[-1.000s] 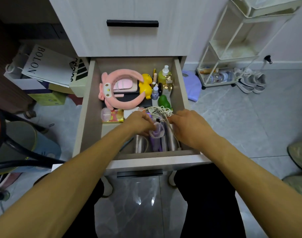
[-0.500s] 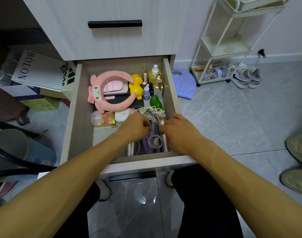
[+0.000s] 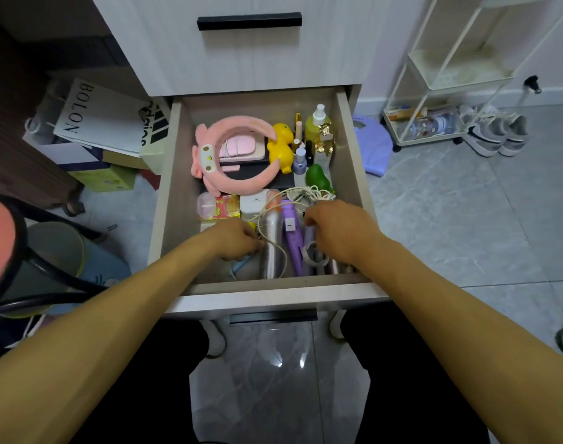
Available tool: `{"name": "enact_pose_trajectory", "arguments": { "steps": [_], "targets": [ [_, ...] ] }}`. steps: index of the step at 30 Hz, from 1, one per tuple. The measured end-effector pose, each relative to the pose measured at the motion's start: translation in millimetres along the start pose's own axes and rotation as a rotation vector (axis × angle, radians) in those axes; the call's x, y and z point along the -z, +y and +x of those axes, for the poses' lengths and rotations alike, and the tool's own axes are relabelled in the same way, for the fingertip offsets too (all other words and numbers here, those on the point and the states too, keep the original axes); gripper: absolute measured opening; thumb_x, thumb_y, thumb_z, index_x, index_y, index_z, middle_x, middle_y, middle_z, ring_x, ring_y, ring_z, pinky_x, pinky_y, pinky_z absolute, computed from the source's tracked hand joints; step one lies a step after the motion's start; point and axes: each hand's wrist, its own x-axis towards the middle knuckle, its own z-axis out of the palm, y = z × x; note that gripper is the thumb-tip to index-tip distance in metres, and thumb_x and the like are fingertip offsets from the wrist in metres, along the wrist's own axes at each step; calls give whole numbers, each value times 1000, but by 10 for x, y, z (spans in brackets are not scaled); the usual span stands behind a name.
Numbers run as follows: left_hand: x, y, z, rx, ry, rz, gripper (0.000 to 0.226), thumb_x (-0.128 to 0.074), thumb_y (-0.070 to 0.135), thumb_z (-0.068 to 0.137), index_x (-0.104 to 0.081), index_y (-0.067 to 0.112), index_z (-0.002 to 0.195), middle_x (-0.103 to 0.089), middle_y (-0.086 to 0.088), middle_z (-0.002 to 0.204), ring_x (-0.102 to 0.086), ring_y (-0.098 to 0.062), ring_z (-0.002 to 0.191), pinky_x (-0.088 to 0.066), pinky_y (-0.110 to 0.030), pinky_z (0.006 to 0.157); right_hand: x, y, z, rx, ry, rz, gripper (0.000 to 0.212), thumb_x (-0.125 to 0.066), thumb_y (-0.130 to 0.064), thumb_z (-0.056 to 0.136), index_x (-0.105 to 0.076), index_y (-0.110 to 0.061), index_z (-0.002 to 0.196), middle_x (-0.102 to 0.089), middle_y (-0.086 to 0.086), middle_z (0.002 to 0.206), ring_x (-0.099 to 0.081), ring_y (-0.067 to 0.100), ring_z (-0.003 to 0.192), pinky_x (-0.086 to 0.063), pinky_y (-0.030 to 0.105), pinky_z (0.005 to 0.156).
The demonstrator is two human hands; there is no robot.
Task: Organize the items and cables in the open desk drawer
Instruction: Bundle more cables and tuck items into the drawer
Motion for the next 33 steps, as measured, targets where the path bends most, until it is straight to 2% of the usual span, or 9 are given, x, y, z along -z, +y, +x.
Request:
{"name": "enact_pose_trajectory", "arguments": {
  "steps": [4, 8, 13, 17, 21, 24, 27, 30, 33],
  "targets": [
    [109, -106, 44, -25, 5, 54, 20, -61, 22, 94, -69, 20, 112, -66, -1, 102, -62, -16, 90, -51, -30, 83, -35, -28, 196, 21, 25, 96, 24, -52, -11, 87, -64, -17, 107, -63, 7, 110, -58, 29, 102, -51, 36, 79],
    [81, -233, 74, 21, 98, 187, 19, -65, 23, 91, -67, 18, 109, -66, -3, 108, -61, -19, 96, -52, -31, 86, -121, -225, 377, 192, -61, 71, 37, -55, -9, 84, -63, -21, 117, -60, 6, 119, -57, 27, 107, -51, 38, 85],
    [16, -397, 114, 25, 133, 67, 29, -66, 17, 90, -47, 26, 110, -57, -2, 109, -56, -19, 96, -45, -30, 82, -314, -425, 678, 492, -171, -228, 44, -55, -14, 83, -61, -26, 125, -59, 4, 123, -49, 27, 118, -42, 42, 97],
    [-8, -454, 187, 4, 86, 44, 25, -65, 15, 91, -52, 23, 110, -58, -4, 111, -56, -19, 98, -43, -29, 82, -368, -440, 725, 559, -260, -409, 49, -57, -22, 86, -53, -29, 134, -48, -2, 139, -36, 23, 132, -24, 47, 112],
    [-29, -441, 254, -31, 59, 119, 23, -63, 16, 93, -67, 17, 115, -63, -2, 114, -54, -15, 95, -43, -25, 82, -336, -353, 610, 502, -271, -377, 51, -59, -26, 82, -54, -29, 132, -46, 0, 137, -34, 25, 133, -21, 44, 110],
    [7, -439, 339, -16, 91, 91, 18, -65, 19, 91, -71, 14, 106, -67, -6, 109, -60, -19, 93, -48, -27, 78, -347, -319, 565, 440, -217, -291, 47, -55, -29, 82, -58, -28, 129, -50, -1, 132, -35, 23, 131, -22, 41, 107],
    [-25, -385, 375, -15, 150, 88, 19, -71, 28, 86, -69, 13, 98, -67, -6, 96, -61, -19, 88, -50, -29, 76, -368, -312, 551, 419, -189, -289, 41, -53, -29, 85, -60, -26, 125, -53, -1, 130, -36, 23, 130, -22, 41, 106],
    [-64, -368, 415, -68, 206, 122, 33, -75, 35, 80, -66, 16, 105, -67, -3, 100, -61, -19, 91, -52, -33, 84, -329, -273, 537, 374, -157, -279, 42, -52, -26, 86, -58, -22, 127, -52, 1, 132, -36, 26, 130, -21, 46, 109],
    [1, -385, 439, -89, 226, 130, 41, -75, 43, 77, -64, 20, 109, -66, 0, 104, -61, -19, 94, -53, -36, 87, -281, -235, 496, 352, -152, -319, 44, -52, -27, 86, -55, -21, 129, -51, 4, 131, -38, 27, 127, -25, 42, 103]
  ]
}}
